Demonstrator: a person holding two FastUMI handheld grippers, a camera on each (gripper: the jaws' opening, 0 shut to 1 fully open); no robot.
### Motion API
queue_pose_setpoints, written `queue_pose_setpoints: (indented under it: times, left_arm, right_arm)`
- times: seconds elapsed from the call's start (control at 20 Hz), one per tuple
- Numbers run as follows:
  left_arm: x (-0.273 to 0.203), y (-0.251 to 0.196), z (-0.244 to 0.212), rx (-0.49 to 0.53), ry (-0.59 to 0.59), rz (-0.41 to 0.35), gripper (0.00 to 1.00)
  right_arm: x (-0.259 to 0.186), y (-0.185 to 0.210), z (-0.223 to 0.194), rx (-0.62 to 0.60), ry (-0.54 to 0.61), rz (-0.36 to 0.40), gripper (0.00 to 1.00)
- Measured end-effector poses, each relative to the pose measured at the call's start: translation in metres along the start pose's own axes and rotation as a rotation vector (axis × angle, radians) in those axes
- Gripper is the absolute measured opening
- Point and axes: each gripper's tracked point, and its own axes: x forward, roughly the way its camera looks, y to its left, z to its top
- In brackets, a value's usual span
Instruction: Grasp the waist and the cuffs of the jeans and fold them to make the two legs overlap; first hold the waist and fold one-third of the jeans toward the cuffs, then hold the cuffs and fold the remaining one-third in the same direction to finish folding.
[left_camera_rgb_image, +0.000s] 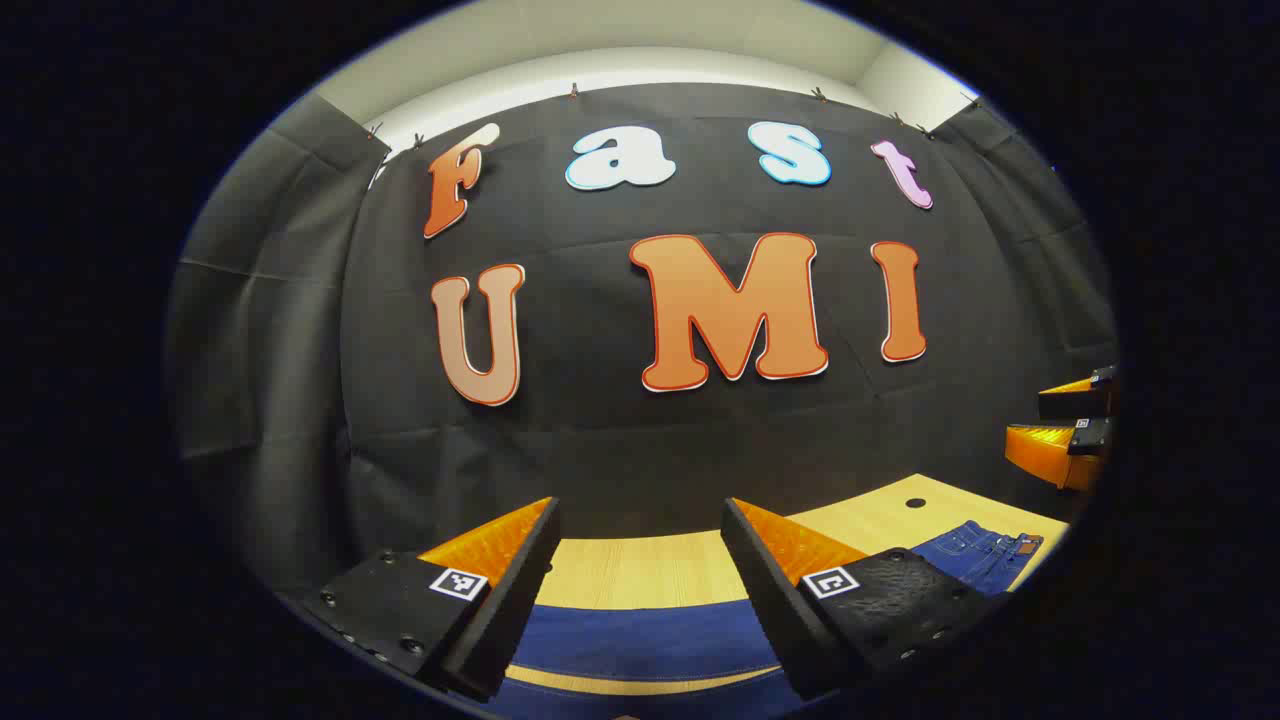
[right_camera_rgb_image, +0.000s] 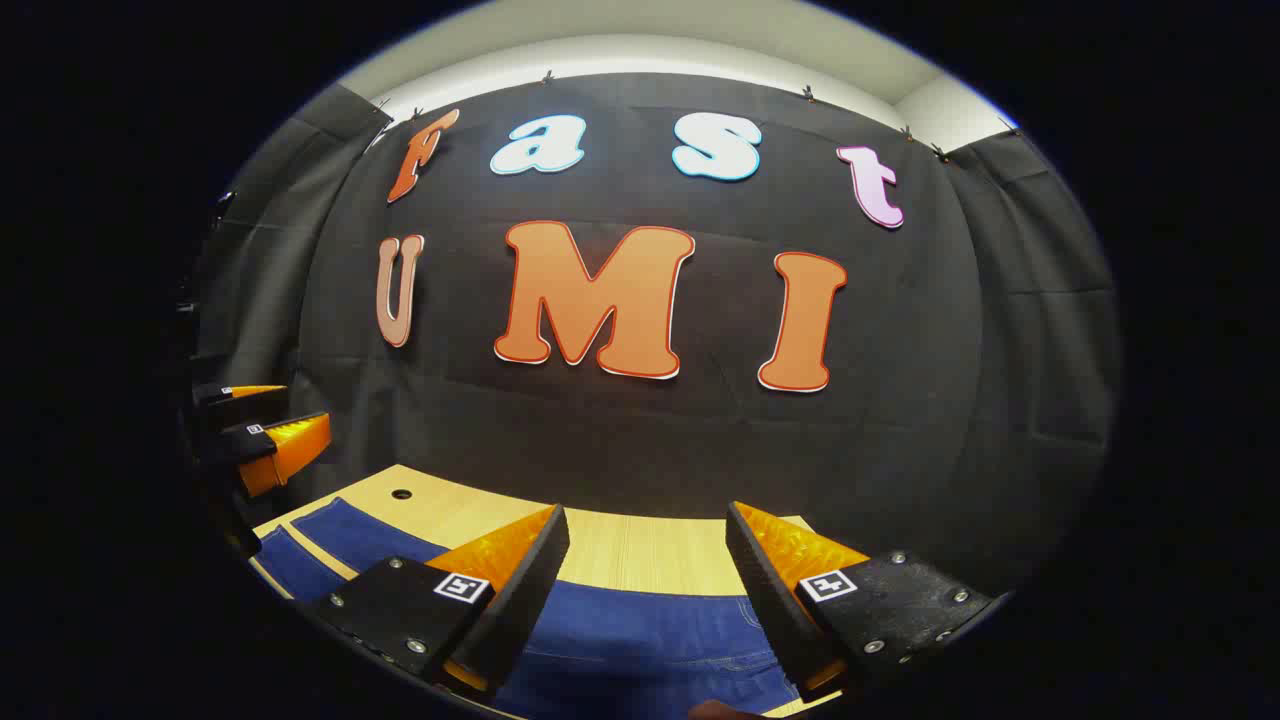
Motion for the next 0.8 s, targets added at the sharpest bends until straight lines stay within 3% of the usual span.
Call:
queue_pose_setpoints:
  times: [0.8]
  left_arm:
    - [-0.009,-0.007,0.007,-0.021,-0.026,-0.018,0.98]
  right_arm:
    - [0.007,0.027,0.003,0.012,-0.002,0.062,0.97]
